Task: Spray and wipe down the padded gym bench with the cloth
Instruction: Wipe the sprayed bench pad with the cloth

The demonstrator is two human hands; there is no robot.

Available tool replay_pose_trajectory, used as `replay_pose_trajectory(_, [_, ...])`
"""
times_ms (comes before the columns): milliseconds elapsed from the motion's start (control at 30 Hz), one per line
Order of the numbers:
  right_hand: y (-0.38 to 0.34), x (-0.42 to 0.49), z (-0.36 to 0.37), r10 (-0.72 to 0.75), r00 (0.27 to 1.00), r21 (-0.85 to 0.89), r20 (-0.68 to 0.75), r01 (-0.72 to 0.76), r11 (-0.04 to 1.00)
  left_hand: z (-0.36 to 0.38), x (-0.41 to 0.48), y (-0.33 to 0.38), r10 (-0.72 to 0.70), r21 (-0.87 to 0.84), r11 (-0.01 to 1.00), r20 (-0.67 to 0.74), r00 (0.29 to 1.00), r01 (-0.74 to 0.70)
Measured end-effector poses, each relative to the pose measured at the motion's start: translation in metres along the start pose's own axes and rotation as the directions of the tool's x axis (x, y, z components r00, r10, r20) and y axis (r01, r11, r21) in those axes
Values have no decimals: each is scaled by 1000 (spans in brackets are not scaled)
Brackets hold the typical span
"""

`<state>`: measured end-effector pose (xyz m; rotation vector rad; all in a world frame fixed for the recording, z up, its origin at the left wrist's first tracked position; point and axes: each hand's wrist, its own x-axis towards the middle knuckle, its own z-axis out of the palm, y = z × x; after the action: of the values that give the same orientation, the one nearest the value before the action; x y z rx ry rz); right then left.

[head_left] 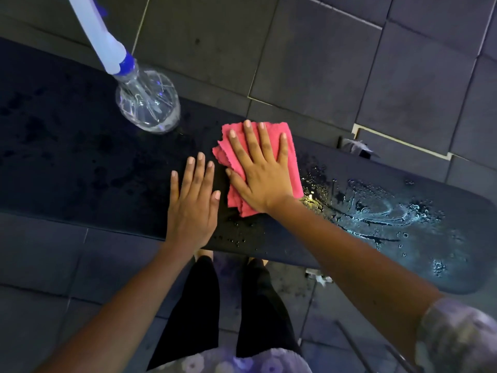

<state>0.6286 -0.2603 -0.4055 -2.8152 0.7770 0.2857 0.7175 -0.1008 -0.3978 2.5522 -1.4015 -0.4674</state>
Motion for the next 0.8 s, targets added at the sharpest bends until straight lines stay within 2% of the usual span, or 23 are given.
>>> replay_pose_trajectory(100, [12, -7, -1, 3, 1000, -10, -2, -3, 1000, 4, -2, 8, 8, -11, 1000, 0, 1000, -8])
replay_pose_trajectory(267, [31, -26, 0, 150, 988, 13, -26, -150, 989, 5, -3, 18, 9, -38, 999, -3, 1000, -9])
replay_pose_trajectory(400, [41, -40, 1, 301, 953, 31, -19, -301, 953, 6, -6, 24, 127, -43, 991, 27, 992, -126])
replay_pose_trajectory(500, [56, -60, 2, 451, 892, 76, -23, -448, 891, 7, -9, 28, 196, -28, 980, 59, 979, -195])
replay_pose_trajectory(633, [69, -73, 1, 681, 730, 190, -50, -663, 724, 9, -9, 35, 174, -53, 984, 60, 983, -171])
replay_pose_trajectory(700, [66, -67, -4, 749, 652, 369, -116, -672, 642, 11, -8, 40, 139, -91, 987, 43, 989, -135])
replay_pose_trajectory(733, [65, -62, -7, 764, 626, 475, -159, -630, 615, 12, -7, 42, 128, -103, 987, 37, 991, -124])
replay_pose_trajectory(767, [64, -58, -10, 756, 621, 561, -209, -557, 613, 14, -7, 45, 125, -110, 987, 36, 991, -121])
replay_pose_trajectory(800, [61, -53, -12, 715, 648, 608, -263, -464, 644, 15, -7, 48, 126, -116, 986, 35, 991, -121])
